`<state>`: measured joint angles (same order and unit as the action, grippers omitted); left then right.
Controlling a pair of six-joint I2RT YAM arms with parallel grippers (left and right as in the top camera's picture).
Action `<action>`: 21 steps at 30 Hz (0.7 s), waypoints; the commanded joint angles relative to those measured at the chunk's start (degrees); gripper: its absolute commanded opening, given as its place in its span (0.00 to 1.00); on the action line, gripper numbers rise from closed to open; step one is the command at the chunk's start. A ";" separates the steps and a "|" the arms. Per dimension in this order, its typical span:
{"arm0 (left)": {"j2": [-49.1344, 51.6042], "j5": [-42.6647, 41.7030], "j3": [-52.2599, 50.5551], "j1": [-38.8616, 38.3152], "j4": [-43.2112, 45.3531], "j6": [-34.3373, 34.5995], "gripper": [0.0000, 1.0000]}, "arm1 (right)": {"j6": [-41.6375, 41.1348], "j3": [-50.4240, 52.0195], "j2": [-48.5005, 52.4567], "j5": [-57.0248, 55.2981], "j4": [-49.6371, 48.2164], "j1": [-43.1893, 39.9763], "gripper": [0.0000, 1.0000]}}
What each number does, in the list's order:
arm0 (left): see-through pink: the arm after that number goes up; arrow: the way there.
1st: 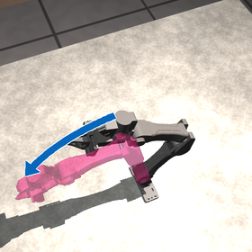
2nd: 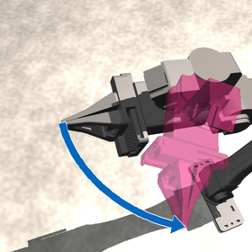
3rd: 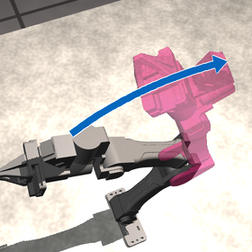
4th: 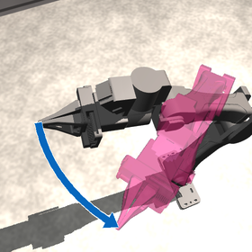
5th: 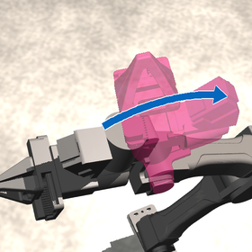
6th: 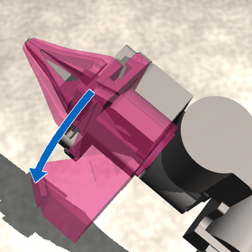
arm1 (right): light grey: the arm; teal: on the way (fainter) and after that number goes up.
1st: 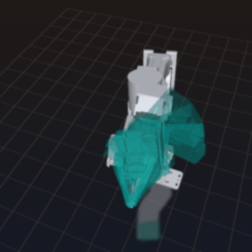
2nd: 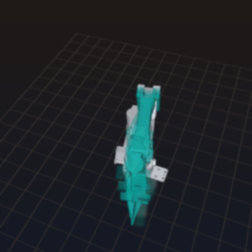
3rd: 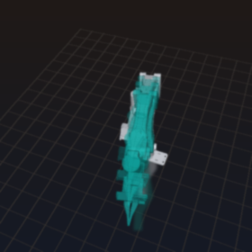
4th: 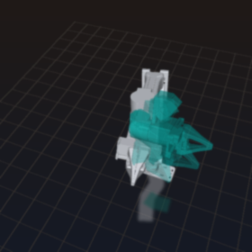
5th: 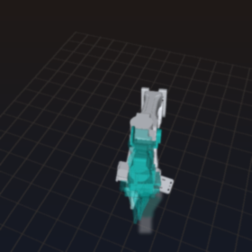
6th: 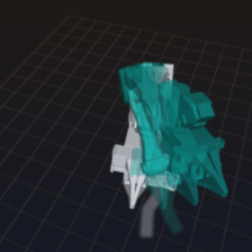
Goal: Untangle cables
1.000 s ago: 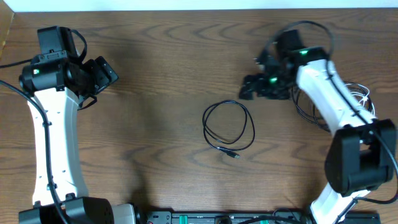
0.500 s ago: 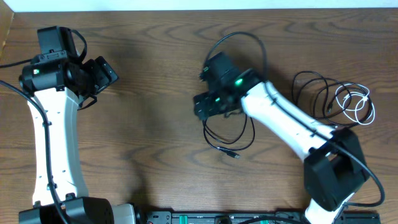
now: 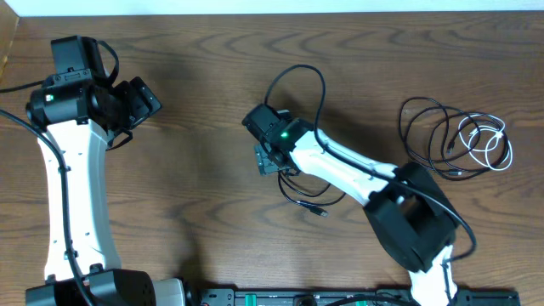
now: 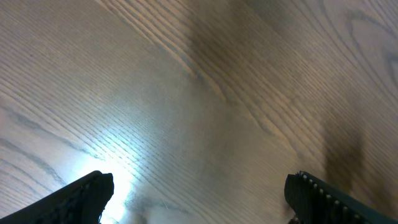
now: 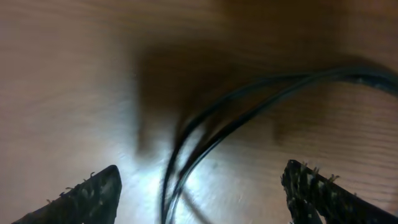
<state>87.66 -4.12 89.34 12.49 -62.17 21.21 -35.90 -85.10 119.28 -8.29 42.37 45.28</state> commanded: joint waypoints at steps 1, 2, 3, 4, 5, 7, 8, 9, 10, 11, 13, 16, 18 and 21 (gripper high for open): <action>0.02 0.74 -0.42 0.09 -0.15 0.55 0.94 | -7.41 0.26 3.04 -1.90 -0.04 -1.92 0.78; 0.02 0.72 -0.42 0.09 -0.15 0.55 0.93 | -8.28 0.26 3.69 -1.53 -0.22 -2.25 0.76; 0.02 0.74 -0.42 0.09 -0.15 0.52 0.94 | -9.01 0.26 4.20 -0.98 -0.42 -2.60 0.74; 0.02 0.74 -0.42 0.09 -0.15 0.55 0.93 | -9.57 0.26 4.61 -0.46 -0.63 -2.89 0.72; 0.02 0.74 -0.42 0.09 -0.15 0.55 0.93 | -10.01 0.26 4.87 -0.13 -0.83 -3.13 0.68; 0.02 0.74 -0.42 0.09 -0.15 0.55 0.94 | -10.88 0.26 5.42 -0.13 -1.27 -3.43 0.62; 0.02 0.72 -0.42 0.09 -0.15 0.52 0.94 | -10.86 0.26 5.77 -0.13 -1.51 -3.54 0.58; 0.02 0.74 -0.42 0.09 -0.15 0.52 0.93 | -10.84 0.26 5.88 -0.13 -1.62 -3.61 0.54; 0.02 0.72 -0.42 0.09 -0.15 0.55 0.93 | -10.80 0.26 6.08 -0.13 -1.64 -3.61 0.48; 0.02 0.72 -0.42 0.09 -0.15 0.55 0.93 | -10.78 0.26 6.12 -0.13 -1.57 -3.61 0.43; 0.02 0.74 -0.42 0.09 -0.15 0.55 0.93 | -10.78 0.26 6.21 -0.13 -1.38 -3.58 0.38; 0.02 0.72 -0.42 0.09 -0.15 0.55 0.94 | -10.78 0.26 6.23 -0.11 -0.98 -3.32 0.35; 0.02 0.72 -0.42 0.09 -0.15 0.52 0.94 | -10.75 0.26 6.23 -0.04 -0.74 -2.84 0.21; 0.02 0.72 -0.42 0.09 -0.15 0.55 0.93 | -9.92 0.26 6.23 0.48 -0.76 -1.66 0.01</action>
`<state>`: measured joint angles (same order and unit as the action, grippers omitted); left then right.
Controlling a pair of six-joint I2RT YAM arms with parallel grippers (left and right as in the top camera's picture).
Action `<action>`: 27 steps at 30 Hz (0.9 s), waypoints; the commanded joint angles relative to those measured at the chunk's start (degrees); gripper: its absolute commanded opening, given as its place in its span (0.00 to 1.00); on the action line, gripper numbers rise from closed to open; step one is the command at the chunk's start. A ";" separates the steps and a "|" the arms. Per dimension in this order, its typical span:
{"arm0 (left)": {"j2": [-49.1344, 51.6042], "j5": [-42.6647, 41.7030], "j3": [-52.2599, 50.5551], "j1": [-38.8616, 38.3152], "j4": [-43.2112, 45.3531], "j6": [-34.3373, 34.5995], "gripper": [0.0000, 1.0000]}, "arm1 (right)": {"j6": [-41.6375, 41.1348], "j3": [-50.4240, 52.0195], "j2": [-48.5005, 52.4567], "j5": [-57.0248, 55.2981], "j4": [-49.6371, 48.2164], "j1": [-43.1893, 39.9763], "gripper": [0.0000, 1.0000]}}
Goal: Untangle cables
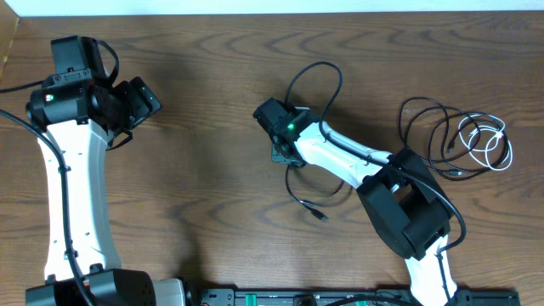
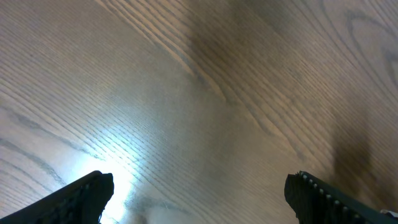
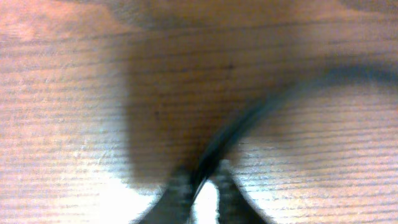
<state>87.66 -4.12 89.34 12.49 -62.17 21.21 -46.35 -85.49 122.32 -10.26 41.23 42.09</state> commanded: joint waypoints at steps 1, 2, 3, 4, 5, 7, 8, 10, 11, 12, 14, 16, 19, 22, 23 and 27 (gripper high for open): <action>0.02 0.72 -0.42 0.09 -0.15 0.55 0.94 | 1.60 0.66 3.19 2.95 0.24 1.90 0.01; 0.02 0.74 -0.42 0.09 -0.15 0.55 0.94 | 3.54 0.66 3.19 3.87 -0.09 2.51 0.01; 0.02 0.74 -0.42 0.09 -0.15 0.55 0.94 | 5.70 0.66 3.19 4.92 -0.52 3.15 0.01; 0.02 0.74 -0.42 0.09 -0.15 0.52 0.93 | 7.67 0.66 3.19 5.79 -0.94 3.69 0.01; 0.02 0.72 -0.42 0.09 -0.15 0.52 0.93 | 10.25 0.66 3.19 6.82 -1.49 4.37 0.01; 0.02 0.72 -0.42 0.09 -0.15 0.55 0.93 | 16.57 0.66 3.19 8.57 -2.47 6.05 0.01; 0.02 0.72 -0.42 0.09 -0.15 0.52 0.93 | 19.39 0.66 3.19 8.76 -2.71 6.80 0.01; 0.02 0.74 -0.42 0.09 -0.15 0.52 0.93 | 24.79 0.66 3.19 8.72 -2.60 8.28 0.03; 0.02 0.74 -0.42 0.09 -0.15 0.52 0.94 | 27.78 0.66 3.19 8.72 -2.43 9.05 0.04; 0.02 0.72 -0.42 0.09 -0.15 0.52 0.93 | 29.75 0.66 3.19 8.72 -2.10 9.66 0.10; 0.02 0.74 -0.42 0.09 -0.15 0.55 0.93 | 32.50 0.66 3.19 8.72 -1.27 10.69 0.16; 0.02 0.72 -0.42 0.09 -0.15 0.52 0.93 | 33.31 0.66 3.19 8.72 -0.83 11.34 0.31; 0.02 0.72 -0.42 0.09 -0.15 0.52 0.93 | 33.14 0.66 3.19 8.72 -0.74 11.69 0.47; 0.02 0.72 -0.42 0.09 -0.15 0.55 0.94 | 33.11 0.66 3.19 8.74 -0.72 11.69 0.45; 0.02 0.74 -0.42 0.09 -0.15 0.52 0.93 | 33.09 0.66 3.19 8.74 -0.68 11.69 0.43; 0.02 0.74 -0.42 0.09 -0.15 0.52 0.94 | 28.74 0.70 3.19 8.72 0.07 11.69 0.32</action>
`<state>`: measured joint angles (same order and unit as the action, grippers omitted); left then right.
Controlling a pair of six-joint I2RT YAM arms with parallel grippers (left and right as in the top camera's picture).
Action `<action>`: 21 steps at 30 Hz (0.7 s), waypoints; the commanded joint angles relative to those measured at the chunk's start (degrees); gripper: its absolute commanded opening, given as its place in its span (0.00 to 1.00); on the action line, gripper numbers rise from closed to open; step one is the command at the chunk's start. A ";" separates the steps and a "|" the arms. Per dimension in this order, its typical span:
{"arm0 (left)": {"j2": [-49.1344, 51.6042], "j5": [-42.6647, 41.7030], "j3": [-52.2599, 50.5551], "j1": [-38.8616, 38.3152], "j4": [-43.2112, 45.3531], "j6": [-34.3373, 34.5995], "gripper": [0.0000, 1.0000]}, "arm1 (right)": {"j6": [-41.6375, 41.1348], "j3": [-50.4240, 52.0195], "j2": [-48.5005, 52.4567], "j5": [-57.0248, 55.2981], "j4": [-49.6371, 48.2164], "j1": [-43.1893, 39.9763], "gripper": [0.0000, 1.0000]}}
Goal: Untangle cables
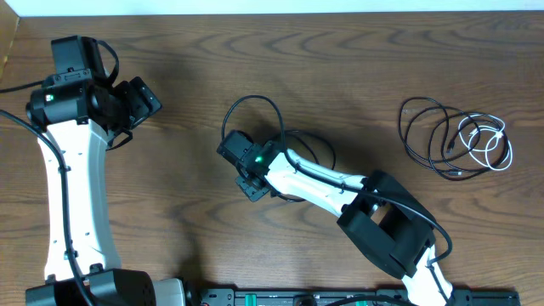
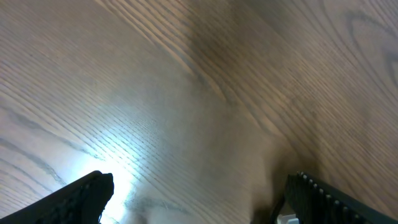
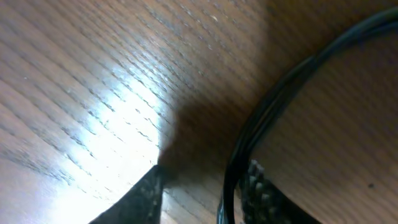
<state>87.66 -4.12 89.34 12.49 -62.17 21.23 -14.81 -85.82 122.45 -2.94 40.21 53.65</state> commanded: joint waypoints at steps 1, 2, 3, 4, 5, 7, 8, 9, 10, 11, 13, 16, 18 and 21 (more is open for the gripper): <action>0.02 0.72 -0.42 0.09 -0.15 0.50 0.93 | -3.82 1.07 3.06 1.40 1.25 0.13 0.31; 0.02 0.74 -0.42 0.09 -0.15 0.52 0.93 | -4.68 1.16 3.06 1.40 1.40 0.13 0.31; 0.02 0.72 -0.42 0.09 -0.15 0.52 0.94 | -4.85 1.18 3.06 1.40 1.42 0.13 0.31; 0.02 0.74 -0.42 0.09 -0.15 0.50 0.94 | -4.87 1.18 3.06 1.40 1.44 0.13 0.30; 0.02 0.72 -0.42 0.09 -0.15 0.52 0.93 | -4.87 1.18 3.06 1.40 1.42 0.13 0.30; 0.02 0.74 -0.42 0.09 -0.15 0.50 0.93 | -4.85 1.18 3.06 1.38 1.38 0.13 0.29; 0.02 0.74 -0.42 0.09 -0.15 0.52 0.93 | -4.85 1.18 3.06 1.40 1.29 0.13 0.27; 0.02 0.74 -0.42 0.09 -0.15 0.52 0.93 | -4.87 1.18 3.06 1.40 1.20 0.13 0.27; 0.02 0.74 -0.42 0.09 -0.15 0.50 0.93 | -4.85 1.18 3.06 1.40 1.18 0.13 0.27; 0.02 0.72 -0.42 0.09 -0.15 0.52 0.94 | -4.87 1.18 3.06 1.42 1.22 0.13 0.27; 0.02 0.72 -0.42 0.09 -0.15 0.52 0.93 | -4.87 1.18 3.06 1.42 1.36 0.13 0.25; 0.02 0.72 -0.42 0.09 -0.15 0.52 0.93 | -4.87 1.18 3.06 1.40 1.05 0.13 0.22; 0.02 0.72 -0.42 0.09 -0.15 0.52 0.93 | -4.87 1.18 3.08 1.38 0.68 0.13 0.21; 0.02 0.74 -0.42 0.09 -0.15 0.52 0.94 | -4.90 1.18 3.15 1.33 -0.33 0.11 0.26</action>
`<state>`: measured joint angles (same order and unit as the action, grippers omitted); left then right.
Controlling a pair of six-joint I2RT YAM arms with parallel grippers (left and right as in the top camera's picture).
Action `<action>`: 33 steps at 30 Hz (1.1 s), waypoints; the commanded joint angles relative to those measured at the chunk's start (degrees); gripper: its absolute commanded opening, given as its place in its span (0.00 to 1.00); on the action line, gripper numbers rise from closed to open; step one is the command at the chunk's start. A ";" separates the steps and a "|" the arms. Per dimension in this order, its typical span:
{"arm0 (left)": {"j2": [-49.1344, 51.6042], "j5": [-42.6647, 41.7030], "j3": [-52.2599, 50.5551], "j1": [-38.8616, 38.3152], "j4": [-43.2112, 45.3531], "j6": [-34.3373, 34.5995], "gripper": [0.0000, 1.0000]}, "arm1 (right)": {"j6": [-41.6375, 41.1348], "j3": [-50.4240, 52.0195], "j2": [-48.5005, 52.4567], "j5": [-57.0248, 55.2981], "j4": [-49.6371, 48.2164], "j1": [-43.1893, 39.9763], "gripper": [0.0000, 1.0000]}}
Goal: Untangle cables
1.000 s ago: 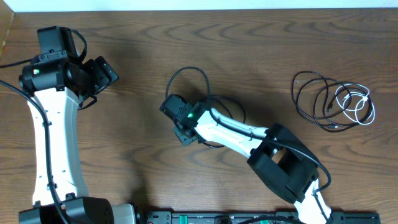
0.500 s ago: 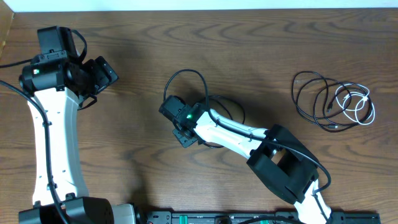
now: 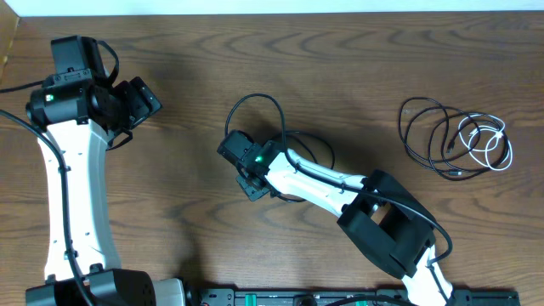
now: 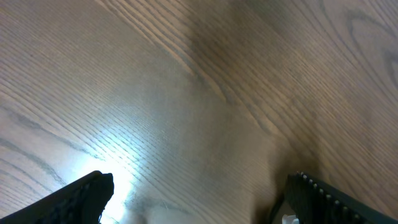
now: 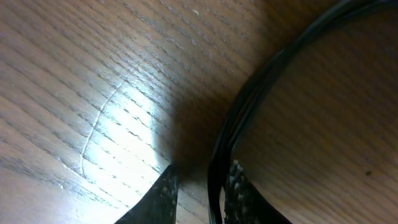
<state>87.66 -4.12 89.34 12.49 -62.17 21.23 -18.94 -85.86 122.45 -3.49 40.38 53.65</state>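
Note:
A black cable [image 3: 255, 107] lies looped at the table's middle, running under my right arm. My right gripper [image 3: 252, 184] sits low on its left part. In the right wrist view its fingertips [image 5: 166, 194] stand close together, the black cable [image 5: 249, 106] running down between them against the right-hand one. A bundle of black and white cables [image 3: 459, 140] lies at the far right, apart from this loop. My left gripper [image 3: 140, 100] hangs open at the far left over bare wood, and the left wrist view also shows the left gripper [image 4: 199, 205] holding nothing.
The table is dark wood [image 3: 187, 195]. My right arm [image 3: 340, 183] stretches across the middle from the front right. The left arm's white link [image 3: 72, 195] runs along the left side. A black rail [image 3: 340, 297] lines the front edge.
The overhead picture is unchanged. In the right wrist view the two fingertips stand closer together around the black cable than before. The left arm has not moved.
My right gripper was open over the black cable near the table's middle. Then it was shut on the cable, slightly farther right. Later it stood farther left with the cable's loop carried along, away from the bundle at the right, and it stays there now.

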 commanded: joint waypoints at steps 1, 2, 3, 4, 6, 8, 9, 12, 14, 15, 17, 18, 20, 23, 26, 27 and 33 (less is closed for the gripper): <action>0.02 0.74 -0.42 0.09 -0.15 0.52 0.93 | -0.76 1.22 3.17 1.68 -0.85 0.07 0.27; 0.02 0.74 -0.42 0.09 -0.15 0.52 0.93 | -0.76 1.22 3.19 1.25 -1.27 0.02 0.27; 0.02 0.74 -0.42 0.09 -0.15 0.50 0.94 | -0.76 1.22 3.23 0.35 -1.84 0.02 0.27; 0.02 0.74 -0.42 0.09 -0.15 0.50 0.93 | -0.76 1.22 3.26 -0.26 -2.21 0.02 0.28; 0.02 0.72 -0.42 0.09 -0.15 0.52 0.93 | -0.76 1.22 3.28 -1.11 -3.02 0.02 0.31; 0.02 0.72 -0.42 0.09 -0.15 0.52 0.94 | -0.81 1.22 3.28 -1.07 -3.61 0.02 0.32; 0.02 0.74 -0.42 0.09 -0.15 0.52 0.94 | -0.83 1.22 3.28 -1.07 -3.74 0.02 0.32; 0.02 0.74 -0.42 0.09 -0.15 0.52 0.94 | -2.27 1.25 3.30 -0.79 -3.30 0.02 0.27; 0.02 0.74 -0.42 0.09 -0.15 0.50 0.93 | -2.25 1.25 3.30 0.66 -2.80 0.09 0.24; 0.02 0.74 -0.42 0.09 -0.15 0.50 0.93 | -2.25 1.25 3.30 1.49 -2.51 0.17 0.23; 0.02 0.74 -0.42 0.09 -0.15 0.52 0.94 | -2.25 1.25 3.30 3.32 -1.95 0.26 0.22; 0.02 0.74 -0.42 0.09 -0.15 0.52 0.94 | -2.23 1.25 3.30 3.98 -1.77 0.24 0.20; 0.02 0.74 -0.42 0.09 -0.15 0.50 0.93 | -2.21 1.25 3.30 4.11 -1.57 0.24 0.01; 0.02 0.74 -0.42 0.09 -0.15 0.52 0.93 | -1.42 0.96 2.27 5.31 -1.49 -0.50 0.01; 0.02 0.72 -0.42 0.09 -0.15 0.50 0.94 | 0.52 0.33 -0.76 9.84 -0.96 -1.95 0.01; 0.02 0.74 -0.42 0.09 -0.15 0.50 0.93 | 1.42 0.31 -2.27 11.74 -1.01 -2.58 0.01; 0.02 0.72 -0.42 0.09 -0.15 0.52 0.93 | 7.43 0.31 -13.68 22.71 -0.98 -6.88 0.01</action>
<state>87.66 -4.12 89.34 12.49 -62.17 21.23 -16.23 -85.12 117.01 10.79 39.59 48.73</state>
